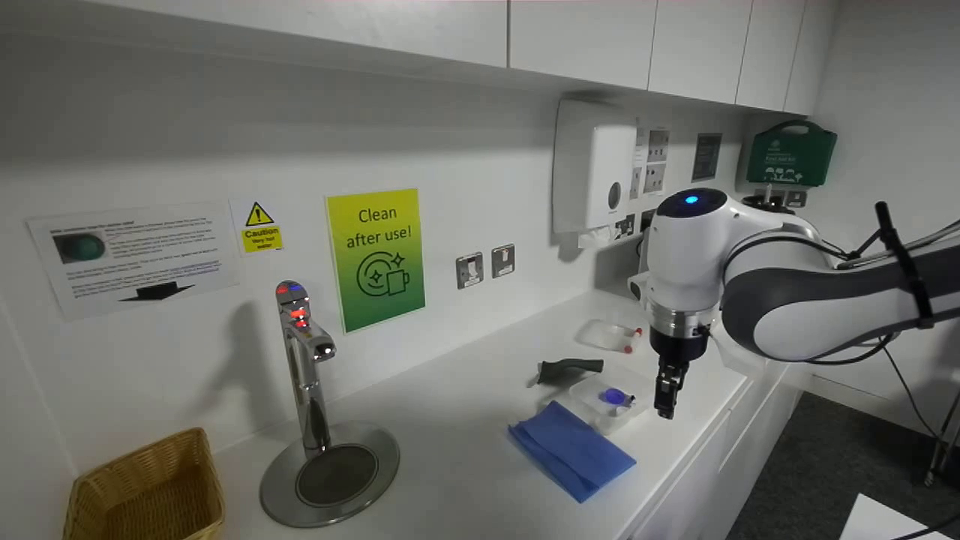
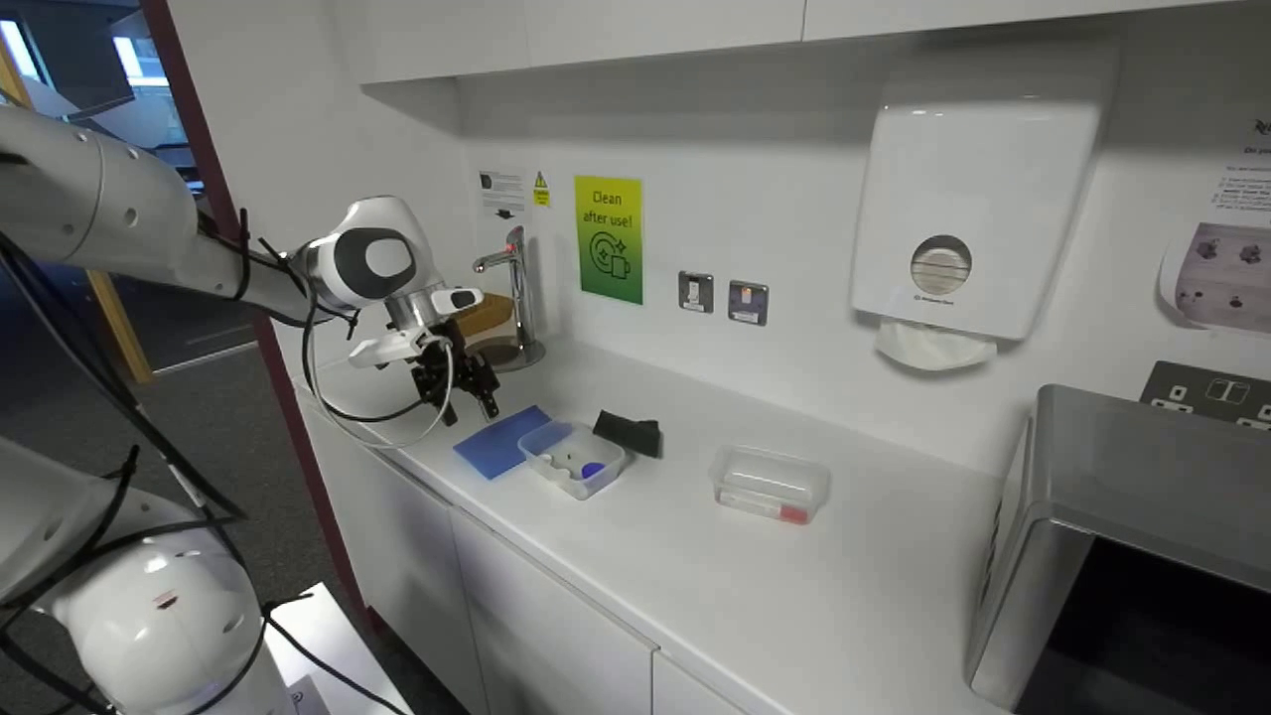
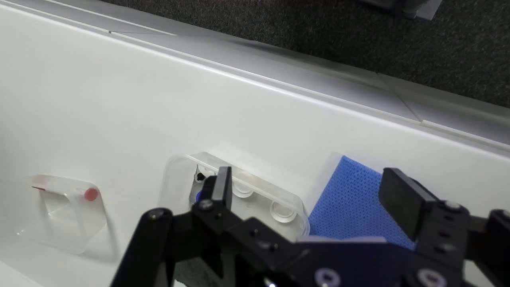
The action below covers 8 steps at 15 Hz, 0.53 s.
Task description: Put the blue towel in the clear container.
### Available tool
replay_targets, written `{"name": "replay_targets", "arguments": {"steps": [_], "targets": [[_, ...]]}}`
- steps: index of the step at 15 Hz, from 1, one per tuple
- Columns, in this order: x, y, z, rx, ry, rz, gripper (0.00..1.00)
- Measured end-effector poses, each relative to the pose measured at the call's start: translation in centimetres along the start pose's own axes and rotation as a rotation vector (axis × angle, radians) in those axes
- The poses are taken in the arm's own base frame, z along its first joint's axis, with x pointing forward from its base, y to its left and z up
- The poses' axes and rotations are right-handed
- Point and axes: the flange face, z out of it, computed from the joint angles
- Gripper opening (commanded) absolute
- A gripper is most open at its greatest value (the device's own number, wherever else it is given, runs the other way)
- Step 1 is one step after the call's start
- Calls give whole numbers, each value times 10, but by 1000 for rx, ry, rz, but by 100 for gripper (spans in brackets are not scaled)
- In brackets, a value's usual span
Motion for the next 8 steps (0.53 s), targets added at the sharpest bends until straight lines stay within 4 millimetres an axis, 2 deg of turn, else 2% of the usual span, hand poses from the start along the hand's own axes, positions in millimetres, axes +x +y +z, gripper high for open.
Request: {"name": "replay_targets", "arguments": {"steps": [4, 8], "targets": [[7, -3, 8, 6, -22, -10, 100], [34, -7, 13, 6, -35, -38, 100]]}}
